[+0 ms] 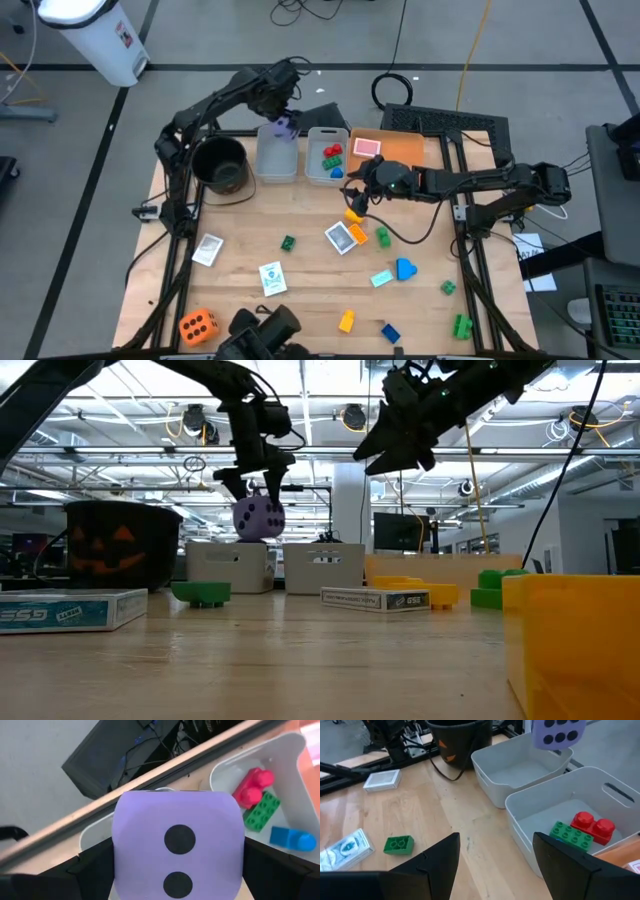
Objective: Pick & Place Toys
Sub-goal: Put the purple dice into the left gray bin
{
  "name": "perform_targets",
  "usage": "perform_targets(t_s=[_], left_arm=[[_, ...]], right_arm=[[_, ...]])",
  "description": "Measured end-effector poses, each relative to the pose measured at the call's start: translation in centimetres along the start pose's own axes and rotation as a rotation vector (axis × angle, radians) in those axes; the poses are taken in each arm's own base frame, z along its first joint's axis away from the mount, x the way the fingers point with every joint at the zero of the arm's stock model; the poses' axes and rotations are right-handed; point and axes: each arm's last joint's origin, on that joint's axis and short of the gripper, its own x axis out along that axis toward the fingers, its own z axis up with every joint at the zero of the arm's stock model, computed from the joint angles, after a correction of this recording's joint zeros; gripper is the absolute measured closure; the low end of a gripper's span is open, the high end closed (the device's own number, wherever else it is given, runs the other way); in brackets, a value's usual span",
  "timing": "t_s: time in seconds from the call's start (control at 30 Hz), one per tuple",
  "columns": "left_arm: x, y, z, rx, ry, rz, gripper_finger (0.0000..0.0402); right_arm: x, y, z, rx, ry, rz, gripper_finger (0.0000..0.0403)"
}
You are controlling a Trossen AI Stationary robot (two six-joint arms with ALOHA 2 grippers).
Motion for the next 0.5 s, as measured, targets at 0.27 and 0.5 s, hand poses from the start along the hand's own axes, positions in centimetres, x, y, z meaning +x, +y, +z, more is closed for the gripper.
perform_targets(t_s=[0.27, 0.5], left_arm=[[0.09, 0.07, -0.52, -0.186, 0.037, 0.044, 0.0041], [0.05, -0.77, -0.82, -0.285, 0.017, 0.076, 0.0041]], right_arm=[[-0.02, -0.18, -0.64, -0.036, 0.066, -0.017, 0.0161], [-0.03, -0.44, -0.98, -0.052, 0.105, -0.031, 0.0161]])
